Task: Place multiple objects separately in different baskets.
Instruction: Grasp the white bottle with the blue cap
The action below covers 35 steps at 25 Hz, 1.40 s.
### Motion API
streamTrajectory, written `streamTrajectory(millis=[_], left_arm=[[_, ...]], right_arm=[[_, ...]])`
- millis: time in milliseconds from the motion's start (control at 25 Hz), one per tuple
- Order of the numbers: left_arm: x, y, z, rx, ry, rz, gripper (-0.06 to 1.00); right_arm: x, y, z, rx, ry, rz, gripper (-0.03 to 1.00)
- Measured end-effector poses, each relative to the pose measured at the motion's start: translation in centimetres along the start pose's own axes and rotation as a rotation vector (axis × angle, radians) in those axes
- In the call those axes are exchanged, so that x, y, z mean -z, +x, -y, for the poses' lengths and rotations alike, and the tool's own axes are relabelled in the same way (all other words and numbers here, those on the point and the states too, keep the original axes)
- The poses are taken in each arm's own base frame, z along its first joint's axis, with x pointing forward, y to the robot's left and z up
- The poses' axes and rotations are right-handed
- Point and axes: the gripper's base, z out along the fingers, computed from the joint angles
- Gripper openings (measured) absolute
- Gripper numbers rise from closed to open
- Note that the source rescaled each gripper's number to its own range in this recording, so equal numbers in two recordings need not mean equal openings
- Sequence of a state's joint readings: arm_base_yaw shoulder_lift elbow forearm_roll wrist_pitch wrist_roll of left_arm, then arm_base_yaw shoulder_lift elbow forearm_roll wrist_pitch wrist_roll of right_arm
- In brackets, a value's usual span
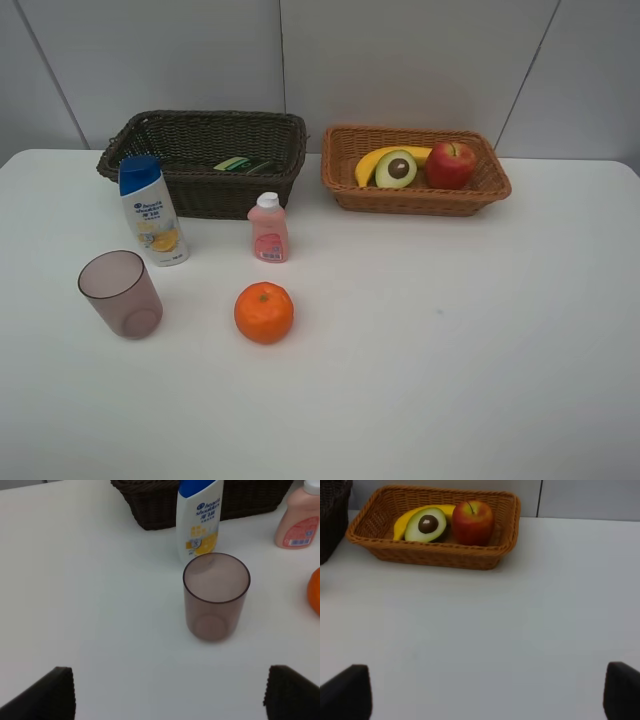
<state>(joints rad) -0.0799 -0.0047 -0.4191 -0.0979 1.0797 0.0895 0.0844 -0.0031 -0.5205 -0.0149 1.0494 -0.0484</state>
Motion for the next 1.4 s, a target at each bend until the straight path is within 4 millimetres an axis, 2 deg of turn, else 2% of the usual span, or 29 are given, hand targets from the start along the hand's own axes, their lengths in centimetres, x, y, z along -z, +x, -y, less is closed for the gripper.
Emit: streamTrajectory(millis=[1400], left_arm=[[0.00,0.00,-0.06,-0.003,-0.006,-0.001,1.00]], right_arm=[[0.00,-0.01,0.05,-0.009,0.007,0.001,0.97]])
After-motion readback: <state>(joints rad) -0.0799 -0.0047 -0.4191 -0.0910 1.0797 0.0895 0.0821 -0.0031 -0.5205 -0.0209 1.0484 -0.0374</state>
